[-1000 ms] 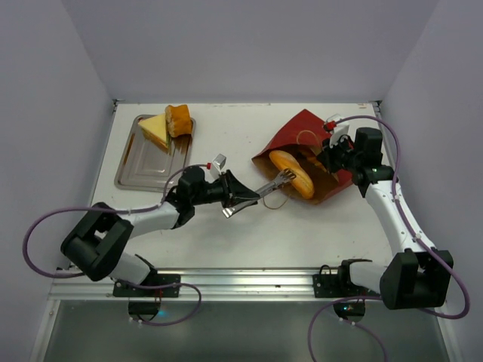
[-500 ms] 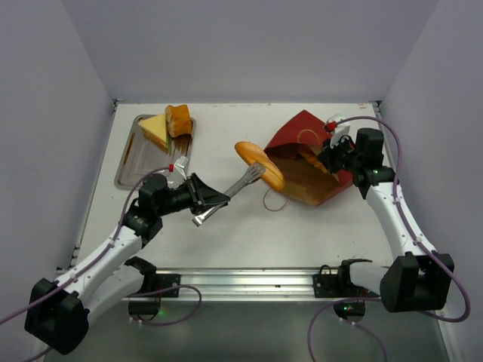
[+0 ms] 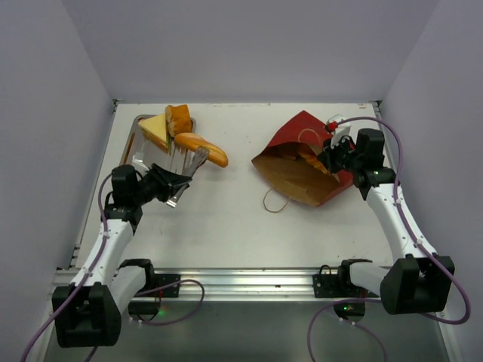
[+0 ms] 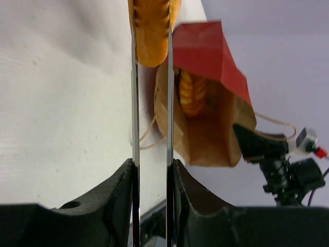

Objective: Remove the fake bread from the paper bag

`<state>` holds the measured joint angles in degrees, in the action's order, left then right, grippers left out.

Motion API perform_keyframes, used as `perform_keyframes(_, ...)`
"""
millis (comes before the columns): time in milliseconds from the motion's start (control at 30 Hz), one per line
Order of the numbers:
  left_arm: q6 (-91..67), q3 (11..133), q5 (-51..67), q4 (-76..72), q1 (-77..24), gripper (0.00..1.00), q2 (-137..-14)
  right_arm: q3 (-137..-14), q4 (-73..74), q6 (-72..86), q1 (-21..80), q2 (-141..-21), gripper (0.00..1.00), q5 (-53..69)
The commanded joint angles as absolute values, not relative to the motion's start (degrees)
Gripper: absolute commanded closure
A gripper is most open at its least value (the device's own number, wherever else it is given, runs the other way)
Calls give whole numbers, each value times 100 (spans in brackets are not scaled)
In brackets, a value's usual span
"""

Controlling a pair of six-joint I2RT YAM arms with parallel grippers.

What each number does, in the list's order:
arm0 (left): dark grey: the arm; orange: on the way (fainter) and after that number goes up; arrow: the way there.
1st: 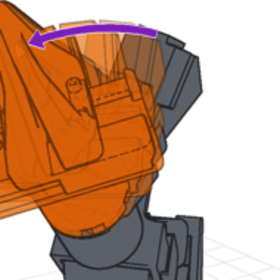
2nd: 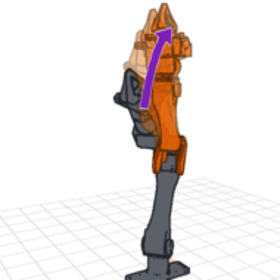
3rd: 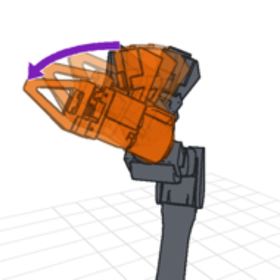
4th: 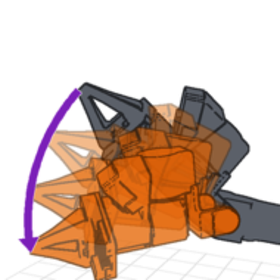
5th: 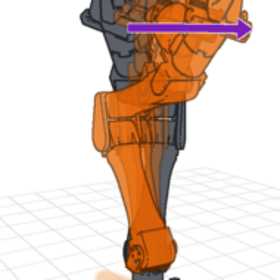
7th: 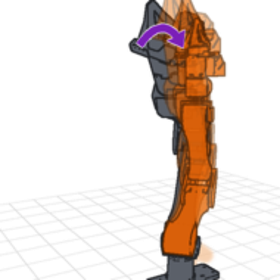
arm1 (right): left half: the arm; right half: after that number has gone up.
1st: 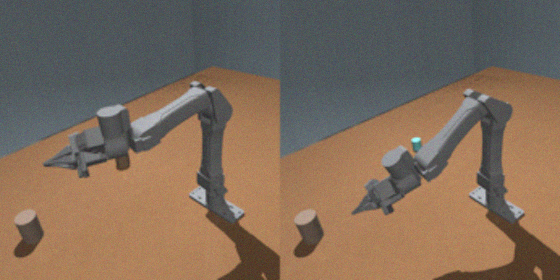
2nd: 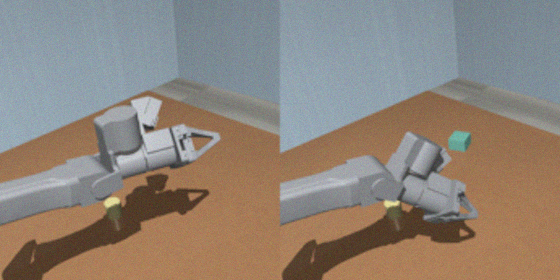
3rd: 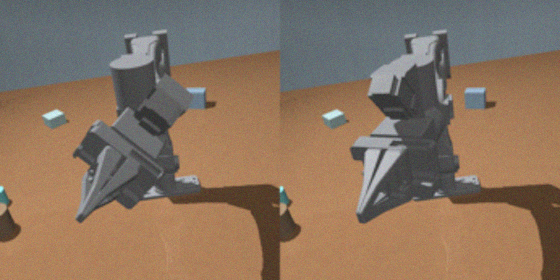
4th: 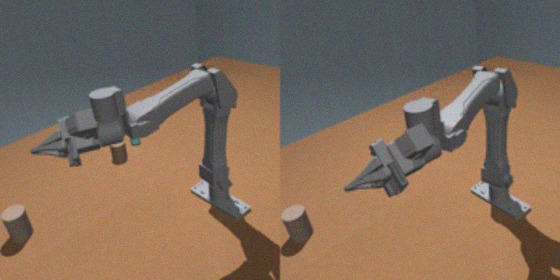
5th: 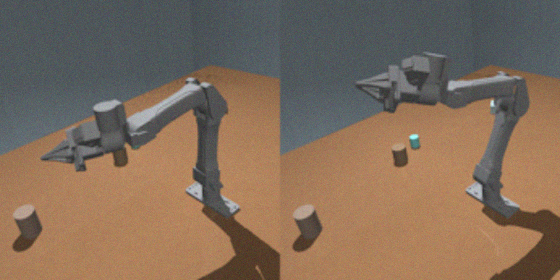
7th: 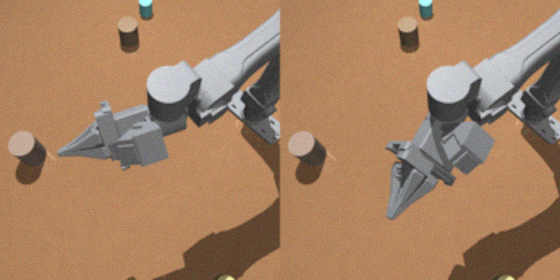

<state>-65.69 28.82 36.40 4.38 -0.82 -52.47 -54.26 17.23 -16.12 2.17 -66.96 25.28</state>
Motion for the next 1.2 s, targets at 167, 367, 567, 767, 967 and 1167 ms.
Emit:
perform_keyframes(167, -6355, 3164, 4131, -176, 1300, 100, -5581, -5423, 1582, -1547, 202, -6618, 98, 2716)
perform_keyframes(367, -6109, 3059, 4184, 464, 1872, 100, -5458, -5432, 1573, -1556, 202, -6653, 98, 2707)
perform_keyframes(567, -6152, 2866, 3903, 1062, 2188, 100, -5063, -5432, 1582, -1556, 202, -6671, 98, 2742)
perform_keyframes(767, -6346, 2751, 3823, 1528, 2417, 100, -4737, -5440, 1591, -1538, 202, -6688, 98, 2786)
perform_keyframes(967, -6381, 2996, 3683, 2222, 2452, 100, -4729, -5440, 1582, -1529, 202, -6688, 98, 2821)
perform_keyframes(1167, -6249, 3339, 3437, 2899, 2452, 100, -4825, -5449, 1600, -1529, 202, -6680, 98, 2856)
